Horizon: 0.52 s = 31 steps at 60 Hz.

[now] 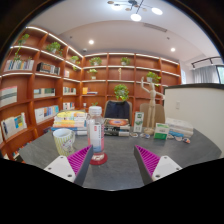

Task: Pour water

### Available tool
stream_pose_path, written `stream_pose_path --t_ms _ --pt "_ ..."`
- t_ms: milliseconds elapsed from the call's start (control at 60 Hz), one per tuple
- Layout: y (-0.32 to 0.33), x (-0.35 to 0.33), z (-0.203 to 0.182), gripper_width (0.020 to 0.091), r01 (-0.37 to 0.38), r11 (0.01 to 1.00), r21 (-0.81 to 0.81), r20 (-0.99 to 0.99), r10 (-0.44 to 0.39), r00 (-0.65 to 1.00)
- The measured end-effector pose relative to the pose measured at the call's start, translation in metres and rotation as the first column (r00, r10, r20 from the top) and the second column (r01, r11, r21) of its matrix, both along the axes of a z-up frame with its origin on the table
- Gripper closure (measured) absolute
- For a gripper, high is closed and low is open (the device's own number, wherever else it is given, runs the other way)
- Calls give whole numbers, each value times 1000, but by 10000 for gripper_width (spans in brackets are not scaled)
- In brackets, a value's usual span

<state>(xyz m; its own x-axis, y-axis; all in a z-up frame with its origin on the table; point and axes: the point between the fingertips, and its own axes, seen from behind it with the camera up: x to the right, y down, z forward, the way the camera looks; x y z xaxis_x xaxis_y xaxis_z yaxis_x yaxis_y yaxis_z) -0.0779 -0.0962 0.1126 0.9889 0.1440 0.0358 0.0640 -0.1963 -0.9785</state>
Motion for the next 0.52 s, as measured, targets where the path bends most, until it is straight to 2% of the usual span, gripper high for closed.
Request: stream_pose_path --t_ms 117,400,517 --pt "-23 24 10 243 52 999 1 -3 -52 999" --pt "-43 65 30 240 87 995 40 -19 -86 996" --pt "-43 67 35 249 72 996 47 -44 -70 997"
